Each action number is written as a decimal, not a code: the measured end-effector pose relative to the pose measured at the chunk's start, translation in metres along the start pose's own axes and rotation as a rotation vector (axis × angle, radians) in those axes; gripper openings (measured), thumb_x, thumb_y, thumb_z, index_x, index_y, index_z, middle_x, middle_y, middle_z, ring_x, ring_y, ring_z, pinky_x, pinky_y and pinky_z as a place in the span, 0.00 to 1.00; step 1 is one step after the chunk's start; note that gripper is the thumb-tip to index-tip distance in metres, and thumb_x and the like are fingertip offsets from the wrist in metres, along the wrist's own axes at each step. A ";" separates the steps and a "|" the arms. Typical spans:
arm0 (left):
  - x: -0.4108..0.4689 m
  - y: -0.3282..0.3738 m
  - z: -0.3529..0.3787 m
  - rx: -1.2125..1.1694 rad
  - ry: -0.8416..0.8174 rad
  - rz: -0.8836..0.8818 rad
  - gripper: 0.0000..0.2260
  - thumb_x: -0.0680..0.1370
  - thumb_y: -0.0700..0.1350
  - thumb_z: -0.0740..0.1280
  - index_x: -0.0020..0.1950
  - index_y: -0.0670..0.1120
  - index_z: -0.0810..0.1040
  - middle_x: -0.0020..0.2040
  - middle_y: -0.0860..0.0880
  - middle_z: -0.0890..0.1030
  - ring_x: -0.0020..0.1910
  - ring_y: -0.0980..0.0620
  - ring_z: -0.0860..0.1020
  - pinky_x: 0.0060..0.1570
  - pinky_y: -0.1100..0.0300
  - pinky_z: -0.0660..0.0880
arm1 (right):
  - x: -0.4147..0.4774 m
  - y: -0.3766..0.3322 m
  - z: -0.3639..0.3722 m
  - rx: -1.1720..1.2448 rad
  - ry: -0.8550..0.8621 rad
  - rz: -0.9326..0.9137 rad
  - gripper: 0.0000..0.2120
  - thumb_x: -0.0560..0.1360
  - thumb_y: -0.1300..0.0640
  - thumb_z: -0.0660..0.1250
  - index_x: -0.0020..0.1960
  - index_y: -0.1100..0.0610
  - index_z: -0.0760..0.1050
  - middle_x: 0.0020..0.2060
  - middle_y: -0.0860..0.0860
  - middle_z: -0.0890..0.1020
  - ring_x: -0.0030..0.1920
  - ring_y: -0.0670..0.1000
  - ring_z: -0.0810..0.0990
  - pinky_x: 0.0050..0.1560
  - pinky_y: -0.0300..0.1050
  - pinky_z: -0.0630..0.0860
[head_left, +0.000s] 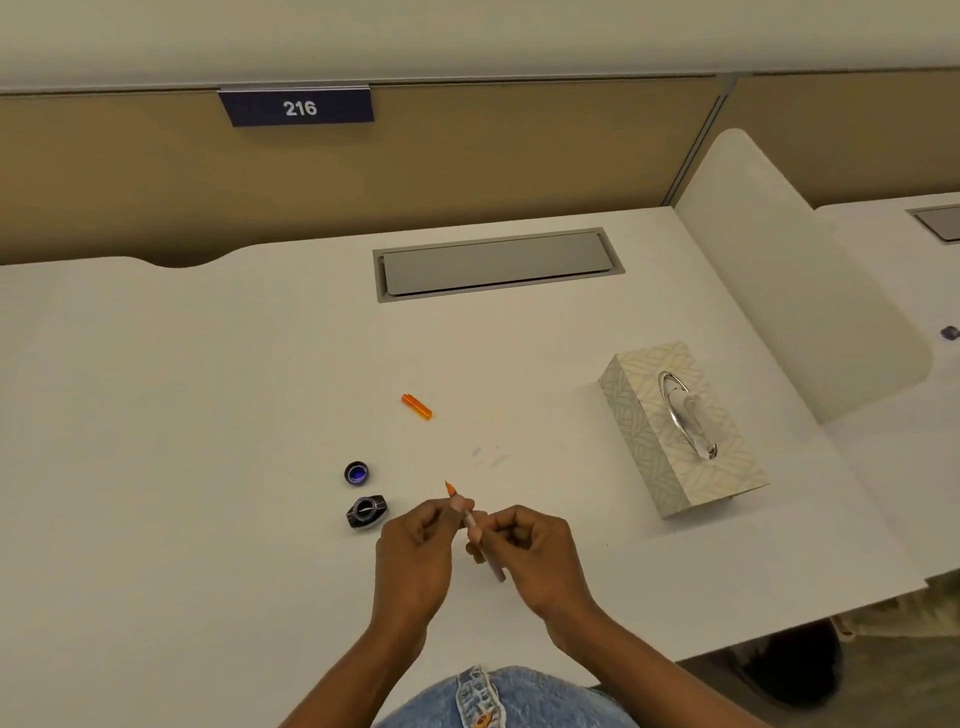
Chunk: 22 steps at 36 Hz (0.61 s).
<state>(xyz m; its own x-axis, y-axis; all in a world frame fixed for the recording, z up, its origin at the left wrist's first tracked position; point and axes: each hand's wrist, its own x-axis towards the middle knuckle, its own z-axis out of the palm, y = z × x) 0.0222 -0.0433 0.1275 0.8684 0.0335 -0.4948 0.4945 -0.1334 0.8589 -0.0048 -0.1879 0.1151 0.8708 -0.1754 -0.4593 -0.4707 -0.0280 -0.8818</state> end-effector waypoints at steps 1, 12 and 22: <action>-0.001 0.001 -0.001 0.005 0.014 -0.007 0.10 0.84 0.51 0.68 0.51 0.54 0.89 0.46 0.58 0.90 0.50 0.63 0.86 0.55 0.62 0.78 | 0.000 0.000 0.001 -0.015 -0.008 0.006 0.07 0.77 0.51 0.77 0.48 0.55 0.88 0.41 0.51 0.90 0.45 0.57 0.89 0.52 0.55 0.85; -0.007 0.002 -0.006 -0.067 0.041 -0.041 0.09 0.83 0.48 0.70 0.51 0.51 0.90 0.46 0.56 0.90 0.53 0.59 0.87 0.50 0.66 0.76 | -0.006 -0.001 0.011 -0.116 -0.095 0.019 0.08 0.80 0.50 0.74 0.47 0.53 0.88 0.40 0.51 0.89 0.45 0.57 0.86 0.47 0.46 0.83; -0.012 0.003 -0.006 -0.204 0.065 -0.073 0.08 0.82 0.47 0.71 0.50 0.47 0.90 0.45 0.52 0.91 0.51 0.59 0.87 0.52 0.64 0.74 | -0.006 -0.005 0.011 -0.103 -0.102 0.042 0.07 0.79 0.54 0.76 0.46 0.55 0.89 0.38 0.54 0.89 0.37 0.49 0.84 0.43 0.45 0.82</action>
<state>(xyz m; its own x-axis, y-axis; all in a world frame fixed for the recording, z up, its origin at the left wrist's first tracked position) 0.0139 -0.0378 0.1370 0.8272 0.1001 -0.5529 0.5479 0.0746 0.8332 -0.0058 -0.1761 0.1209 0.8573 -0.0783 -0.5088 -0.5148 -0.1247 -0.8482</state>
